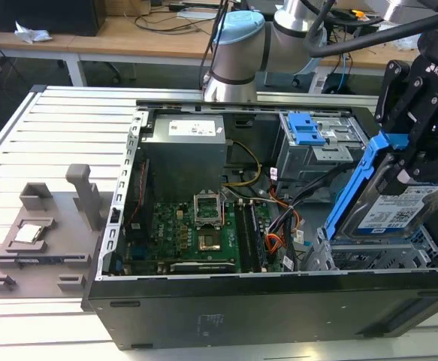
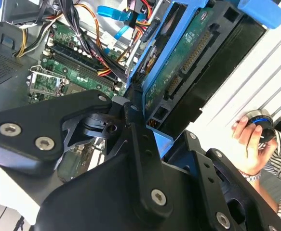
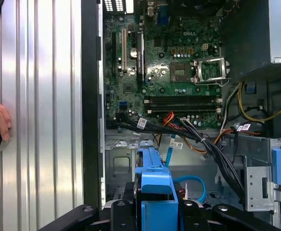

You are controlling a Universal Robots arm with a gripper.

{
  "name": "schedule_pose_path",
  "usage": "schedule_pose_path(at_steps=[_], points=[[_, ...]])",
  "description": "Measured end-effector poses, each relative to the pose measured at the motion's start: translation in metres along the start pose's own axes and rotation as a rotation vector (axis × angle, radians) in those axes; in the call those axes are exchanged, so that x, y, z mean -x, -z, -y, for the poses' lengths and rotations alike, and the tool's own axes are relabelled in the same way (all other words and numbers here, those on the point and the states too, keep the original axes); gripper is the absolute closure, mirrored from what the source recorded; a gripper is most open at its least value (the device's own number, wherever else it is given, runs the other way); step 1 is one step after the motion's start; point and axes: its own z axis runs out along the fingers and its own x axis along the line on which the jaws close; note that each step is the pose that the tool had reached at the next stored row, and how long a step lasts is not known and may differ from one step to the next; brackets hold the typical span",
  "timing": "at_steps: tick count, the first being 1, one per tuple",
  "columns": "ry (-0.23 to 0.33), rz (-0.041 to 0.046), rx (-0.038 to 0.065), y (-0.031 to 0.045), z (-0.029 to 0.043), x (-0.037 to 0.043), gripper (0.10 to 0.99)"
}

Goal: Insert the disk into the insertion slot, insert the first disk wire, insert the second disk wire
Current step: 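Insert the disk into the insertion slot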

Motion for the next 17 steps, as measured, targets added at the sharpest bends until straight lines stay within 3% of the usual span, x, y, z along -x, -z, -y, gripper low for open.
schedule_pose_path(at_steps=[7,17], points=[[0.0,0.0,0.0,-0.008,0.0001,0.0,0.722],[0.036,0.0018,0.001,-0.0062,0.0079,0.0001,0.722]])
